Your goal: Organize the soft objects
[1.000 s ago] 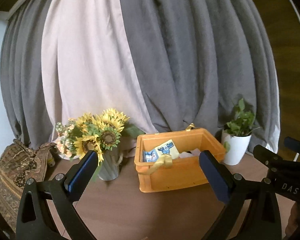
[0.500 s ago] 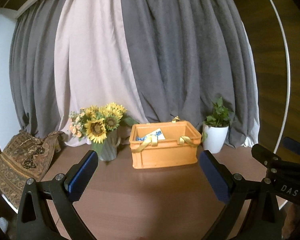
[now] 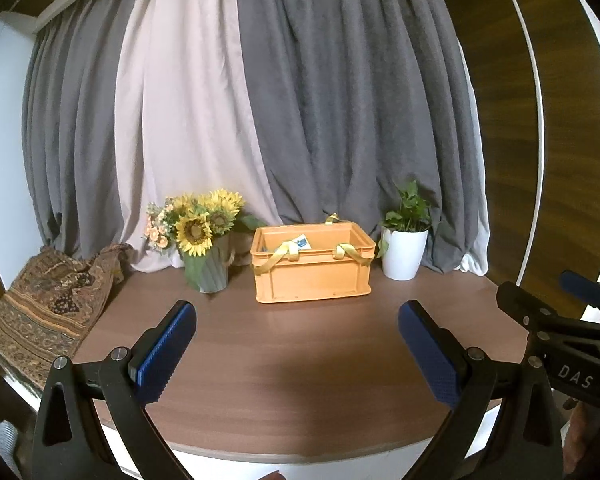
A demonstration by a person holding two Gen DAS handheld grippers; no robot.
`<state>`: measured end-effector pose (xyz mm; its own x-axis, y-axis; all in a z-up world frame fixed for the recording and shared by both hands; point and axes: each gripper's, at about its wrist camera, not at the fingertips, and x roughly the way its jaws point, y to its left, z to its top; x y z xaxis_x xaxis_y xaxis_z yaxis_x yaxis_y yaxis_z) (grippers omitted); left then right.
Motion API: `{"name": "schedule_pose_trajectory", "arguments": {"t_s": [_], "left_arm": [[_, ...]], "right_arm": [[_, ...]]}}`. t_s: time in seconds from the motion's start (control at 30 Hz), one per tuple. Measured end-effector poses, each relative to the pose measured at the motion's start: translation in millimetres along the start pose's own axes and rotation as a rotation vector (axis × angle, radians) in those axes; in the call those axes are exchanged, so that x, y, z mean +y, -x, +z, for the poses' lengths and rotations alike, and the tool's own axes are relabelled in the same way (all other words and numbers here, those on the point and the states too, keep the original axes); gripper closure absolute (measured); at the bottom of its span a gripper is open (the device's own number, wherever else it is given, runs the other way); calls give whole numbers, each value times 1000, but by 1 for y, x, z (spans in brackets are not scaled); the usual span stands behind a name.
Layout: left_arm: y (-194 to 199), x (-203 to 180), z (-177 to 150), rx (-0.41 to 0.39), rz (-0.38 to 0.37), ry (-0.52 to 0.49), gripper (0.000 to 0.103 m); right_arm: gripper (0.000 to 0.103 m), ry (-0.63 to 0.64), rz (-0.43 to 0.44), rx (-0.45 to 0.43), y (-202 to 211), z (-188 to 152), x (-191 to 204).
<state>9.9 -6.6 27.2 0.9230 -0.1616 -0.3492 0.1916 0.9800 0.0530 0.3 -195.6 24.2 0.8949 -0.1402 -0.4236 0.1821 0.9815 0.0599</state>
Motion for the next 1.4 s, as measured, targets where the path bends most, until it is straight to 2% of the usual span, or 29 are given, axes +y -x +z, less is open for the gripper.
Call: {"name": "schedule_pose_trajectory", "arguments": {"t_s": [0.57, 1.4], "left_arm": [[23, -12, -2, -13, 13, -8, 0], [33, -3, -3, -15, 36, -1, 0]], "right_arm": [[5, -2, -14, -18, 28, -9, -6], [5, 13, -5, -33, 37, -8, -6]]}}
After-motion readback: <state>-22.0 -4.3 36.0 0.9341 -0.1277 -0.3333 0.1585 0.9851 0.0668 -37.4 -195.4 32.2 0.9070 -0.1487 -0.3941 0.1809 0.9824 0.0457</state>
